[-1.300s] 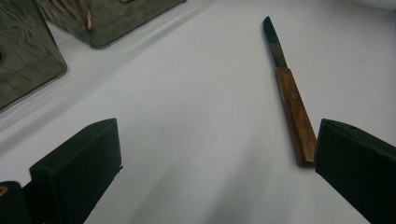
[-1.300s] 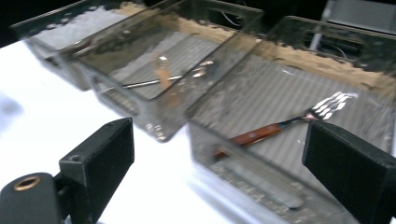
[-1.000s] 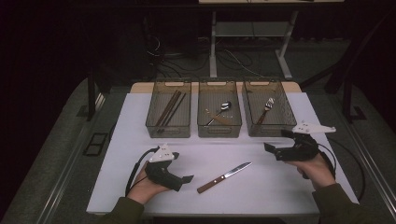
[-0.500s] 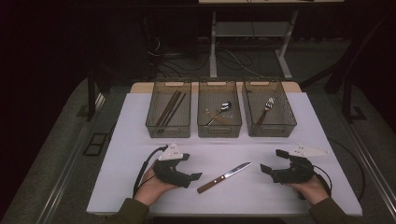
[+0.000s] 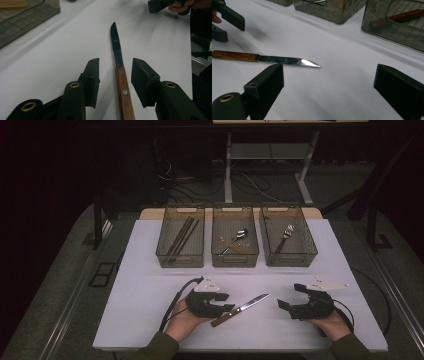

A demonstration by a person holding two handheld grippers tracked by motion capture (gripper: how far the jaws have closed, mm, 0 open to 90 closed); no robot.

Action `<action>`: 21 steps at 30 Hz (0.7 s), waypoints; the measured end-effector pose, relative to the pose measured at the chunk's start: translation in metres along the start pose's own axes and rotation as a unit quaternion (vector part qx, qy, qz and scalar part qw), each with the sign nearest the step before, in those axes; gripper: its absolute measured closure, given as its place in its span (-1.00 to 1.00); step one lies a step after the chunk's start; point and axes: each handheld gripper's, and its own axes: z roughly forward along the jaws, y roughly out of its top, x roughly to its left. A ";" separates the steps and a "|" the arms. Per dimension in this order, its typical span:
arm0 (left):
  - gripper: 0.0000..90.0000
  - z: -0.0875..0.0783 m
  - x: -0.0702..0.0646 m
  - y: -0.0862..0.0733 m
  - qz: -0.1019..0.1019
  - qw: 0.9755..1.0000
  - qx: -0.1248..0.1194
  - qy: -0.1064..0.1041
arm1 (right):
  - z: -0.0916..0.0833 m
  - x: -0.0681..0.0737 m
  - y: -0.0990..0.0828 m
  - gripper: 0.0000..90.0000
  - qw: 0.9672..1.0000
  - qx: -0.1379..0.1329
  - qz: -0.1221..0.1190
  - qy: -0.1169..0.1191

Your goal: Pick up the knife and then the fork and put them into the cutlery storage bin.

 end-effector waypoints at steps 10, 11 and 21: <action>0.50 0.032 -0.010 0.004 0.015 0.999 0.028 0.011 | -0.001 -0.001 0.001 -0.80 1.000 -0.003 -0.004 -0.001; 0.51 0.034 -0.011 0.004 0.015 0.999 0.032 0.014 | -0.001 -0.001 0.001 -0.80 1.000 -0.003 -0.003 -0.001; 0.63 0.044 -0.017 0.002 0.055 0.996 0.057 0.030 | -0.001 -0.001 0.001 -0.80 1.000 -0.001 -0.008 -0.005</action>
